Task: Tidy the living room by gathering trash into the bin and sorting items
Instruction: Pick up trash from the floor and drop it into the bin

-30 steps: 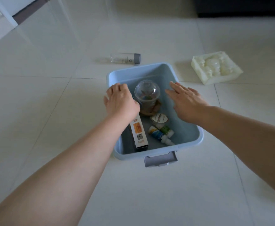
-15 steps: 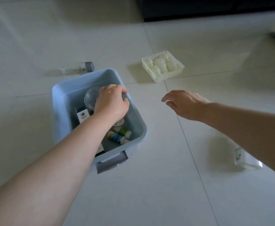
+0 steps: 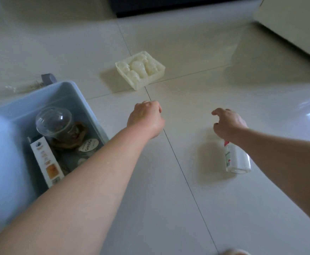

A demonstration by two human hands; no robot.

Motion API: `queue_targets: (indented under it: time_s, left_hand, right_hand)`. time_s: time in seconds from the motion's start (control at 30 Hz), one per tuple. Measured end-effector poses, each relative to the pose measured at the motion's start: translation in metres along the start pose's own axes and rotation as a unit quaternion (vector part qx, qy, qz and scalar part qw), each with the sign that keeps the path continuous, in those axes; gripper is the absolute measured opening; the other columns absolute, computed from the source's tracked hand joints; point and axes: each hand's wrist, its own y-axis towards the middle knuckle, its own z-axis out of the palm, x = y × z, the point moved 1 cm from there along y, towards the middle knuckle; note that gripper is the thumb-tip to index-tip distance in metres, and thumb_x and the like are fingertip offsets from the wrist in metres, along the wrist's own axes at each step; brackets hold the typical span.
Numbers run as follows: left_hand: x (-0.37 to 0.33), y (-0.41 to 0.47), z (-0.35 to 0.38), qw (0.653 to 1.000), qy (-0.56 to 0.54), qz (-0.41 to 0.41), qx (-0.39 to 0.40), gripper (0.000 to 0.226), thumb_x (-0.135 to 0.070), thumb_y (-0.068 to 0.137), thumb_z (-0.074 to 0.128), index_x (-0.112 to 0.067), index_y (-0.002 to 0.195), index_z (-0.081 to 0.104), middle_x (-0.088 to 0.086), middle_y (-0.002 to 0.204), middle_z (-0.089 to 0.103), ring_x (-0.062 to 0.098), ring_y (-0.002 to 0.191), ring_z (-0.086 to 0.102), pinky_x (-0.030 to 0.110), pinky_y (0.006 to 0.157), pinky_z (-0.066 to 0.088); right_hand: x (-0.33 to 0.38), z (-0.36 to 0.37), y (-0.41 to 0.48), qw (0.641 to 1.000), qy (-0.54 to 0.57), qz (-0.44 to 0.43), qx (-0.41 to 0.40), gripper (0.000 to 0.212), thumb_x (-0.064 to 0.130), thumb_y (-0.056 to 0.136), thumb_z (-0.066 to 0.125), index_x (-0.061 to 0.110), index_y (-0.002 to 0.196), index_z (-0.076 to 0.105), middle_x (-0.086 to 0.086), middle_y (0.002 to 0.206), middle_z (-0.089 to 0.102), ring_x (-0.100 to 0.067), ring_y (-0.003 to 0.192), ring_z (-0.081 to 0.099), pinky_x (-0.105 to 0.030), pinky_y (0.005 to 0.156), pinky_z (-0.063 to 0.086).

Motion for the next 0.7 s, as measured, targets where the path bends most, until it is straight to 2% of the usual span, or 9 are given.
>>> queue_targets:
  time_s: [0.1, 0.23, 0.3, 0.4, 0.47, 0.53, 0.6, 0.7]
  left_hand:
    - [-0.011, -0.002, 0.02, 1.0, -0.011, 0.007, 0.02, 0.029, -0.021, 0.093, 0.05, -0.023, 0.121, 0.056, 0.002, 0.132, 0.051, 0.023, 0.123, 0.047, 0.03, 0.088, 0.039]
    - [-0.009, -0.006, 0.04, 0.999, -0.015, 0.009, 0.042, 0.028, -0.022, 0.093, 0.049, -0.022, 0.12, 0.056, 0.001, 0.133, 0.05, 0.023, 0.12, 0.048, 0.027, 0.082, 0.036]
    - [-0.004, -0.008, 0.044, 0.999, -0.011, 0.005, 0.051, 0.029, -0.021, 0.092, 0.049, -0.022, 0.121, 0.056, 0.0, 0.133, 0.05, 0.022, 0.119, 0.049, 0.027, 0.081, 0.035]
    - [0.002, -0.009, 0.045, 0.998, -0.011, -0.002, 0.054, 0.03, -0.021, 0.093, 0.049, -0.021, 0.122, 0.055, 0.0, 0.134, 0.05, 0.022, 0.12, 0.048, 0.027, 0.082, 0.035]
    - [0.001, -0.008, 0.044, 0.998, -0.015, 0.0, 0.053, 0.03, -0.021, 0.093, 0.048, -0.021, 0.122, 0.055, 0.0, 0.134, 0.049, 0.022, 0.12, 0.048, 0.027, 0.082, 0.036]
    - [-0.001, -0.008, 0.042, 0.999, -0.021, 0.004, 0.05, 0.029, -0.022, 0.093, 0.048, -0.022, 0.122, 0.055, -0.001, 0.134, 0.049, 0.022, 0.12, 0.049, 0.027, 0.083, 0.036]
    - [-0.003, -0.007, 0.04, 0.999, -0.026, 0.011, 0.044, 0.029, -0.022, 0.093, 0.049, -0.022, 0.121, 0.055, 0.0, 0.134, 0.049, 0.022, 0.119, 0.049, 0.028, 0.084, 0.037]
    - [-0.008, -0.006, 0.037, 0.999, -0.028, 0.024, 0.037, 0.028, -0.023, 0.094, 0.049, -0.022, 0.121, 0.055, 0.0, 0.133, 0.049, 0.022, 0.118, 0.05, 0.028, 0.084, 0.037]
  right_hand:
    - [-0.019, 0.008, 0.004, 0.997, -0.025, 0.067, 0.01, 0.066, 0.003, 0.079, 0.055, 0.016, 0.14, 0.037, -0.014, 0.133, 0.045, -0.035, 0.121, 0.047, -0.039, 0.094, 0.045]
    - [-0.037, 0.031, 0.0, 0.987, -0.027, 0.153, 0.049, 0.068, 0.008, 0.081, 0.056, 0.007, 0.142, 0.025, -0.018, 0.138, 0.035, -0.04, 0.127, 0.04, -0.042, 0.105, 0.036]
    - [-0.045, 0.044, -0.004, 0.981, -0.048, 0.175, 0.07, 0.068, 0.008, 0.082, 0.056, 0.005, 0.141, 0.022, -0.019, 0.139, 0.033, -0.039, 0.128, 0.038, -0.042, 0.107, 0.035]
    - [-0.052, 0.057, -0.008, 0.974, -0.092, 0.191, 0.082, 0.085, 0.006, 0.08, 0.061, 0.006, 0.146, 0.008, -0.022, 0.147, 0.02, -0.041, 0.132, 0.032, -0.047, 0.109, 0.033]
    - [-0.054, 0.056, -0.009, 0.971, -0.103, 0.2, 0.077, 0.088, 0.007, 0.082, 0.062, 0.008, 0.148, 0.004, -0.024, 0.151, 0.013, -0.041, 0.134, 0.028, -0.049, 0.11, 0.032]
    - [-0.057, 0.054, -0.007, 0.969, -0.092, 0.216, 0.069, 0.091, 0.012, 0.084, 0.063, 0.008, 0.15, 0.0, -0.026, 0.152, 0.013, -0.039, 0.138, 0.022, -0.05, 0.112, 0.027]
    - [-0.058, 0.053, -0.003, 0.967, -0.055, 0.244, 0.056, 0.094, 0.023, 0.086, 0.063, 0.007, 0.15, -0.004, -0.026, 0.15, 0.022, -0.039, 0.139, 0.021, -0.05, 0.114, 0.024]
    - [-0.056, 0.055, -0.001, 0.958, 0.026, 0.275, 0.072, 0.097, 0.032, 0.09, 0.057, 0.0, 0.149, -0.013, -0.033, 0.148, 0.023, -0.046, 0.138, 0.024, -0.052, 0.114, 0.023]
